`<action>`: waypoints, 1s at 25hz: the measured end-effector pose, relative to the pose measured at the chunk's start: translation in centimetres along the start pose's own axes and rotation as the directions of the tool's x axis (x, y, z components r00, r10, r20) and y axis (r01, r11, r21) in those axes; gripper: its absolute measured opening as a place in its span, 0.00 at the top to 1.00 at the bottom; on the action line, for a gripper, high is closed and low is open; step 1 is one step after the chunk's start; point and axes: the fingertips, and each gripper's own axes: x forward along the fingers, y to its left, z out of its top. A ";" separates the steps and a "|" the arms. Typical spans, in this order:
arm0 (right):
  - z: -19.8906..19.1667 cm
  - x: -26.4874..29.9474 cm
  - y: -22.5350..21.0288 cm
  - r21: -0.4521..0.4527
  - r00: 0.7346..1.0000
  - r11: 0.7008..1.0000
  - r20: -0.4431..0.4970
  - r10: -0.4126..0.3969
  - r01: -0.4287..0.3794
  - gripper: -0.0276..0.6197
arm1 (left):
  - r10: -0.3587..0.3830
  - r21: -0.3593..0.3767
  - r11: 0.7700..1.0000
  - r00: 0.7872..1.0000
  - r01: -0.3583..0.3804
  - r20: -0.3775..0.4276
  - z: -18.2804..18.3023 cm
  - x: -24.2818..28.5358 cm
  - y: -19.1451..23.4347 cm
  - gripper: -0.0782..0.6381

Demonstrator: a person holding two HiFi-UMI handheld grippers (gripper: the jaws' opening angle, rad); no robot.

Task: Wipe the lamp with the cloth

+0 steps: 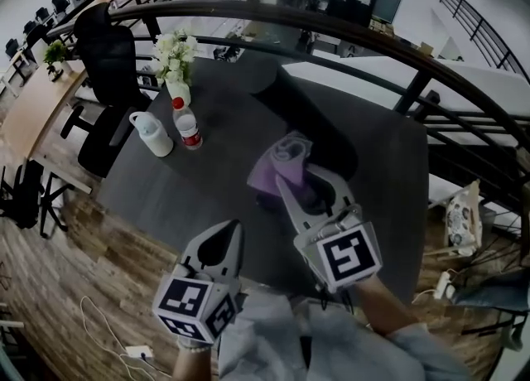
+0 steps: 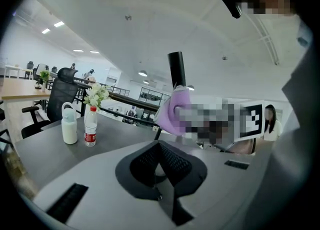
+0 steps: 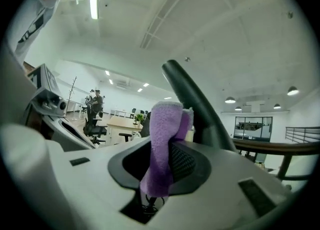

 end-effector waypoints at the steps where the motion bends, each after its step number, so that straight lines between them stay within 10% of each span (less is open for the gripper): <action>1: -0.7 0.2 0.1 0.006 1.000 1.000 -0.009 -0.007 0.007 0.82 | 0.001 -0.006 1.000 1.000 -0.001 0.000 -0.1 -0.1 0.2 0.89; 25: -20.0 2.3 1.7 0.129 0.928 0.992 -0.369 0.049 -0.002 0.82 | 0.042 -0.034 0.998 0.995 -0.045 -0.088 -2.0 -0.5 2.0 0.89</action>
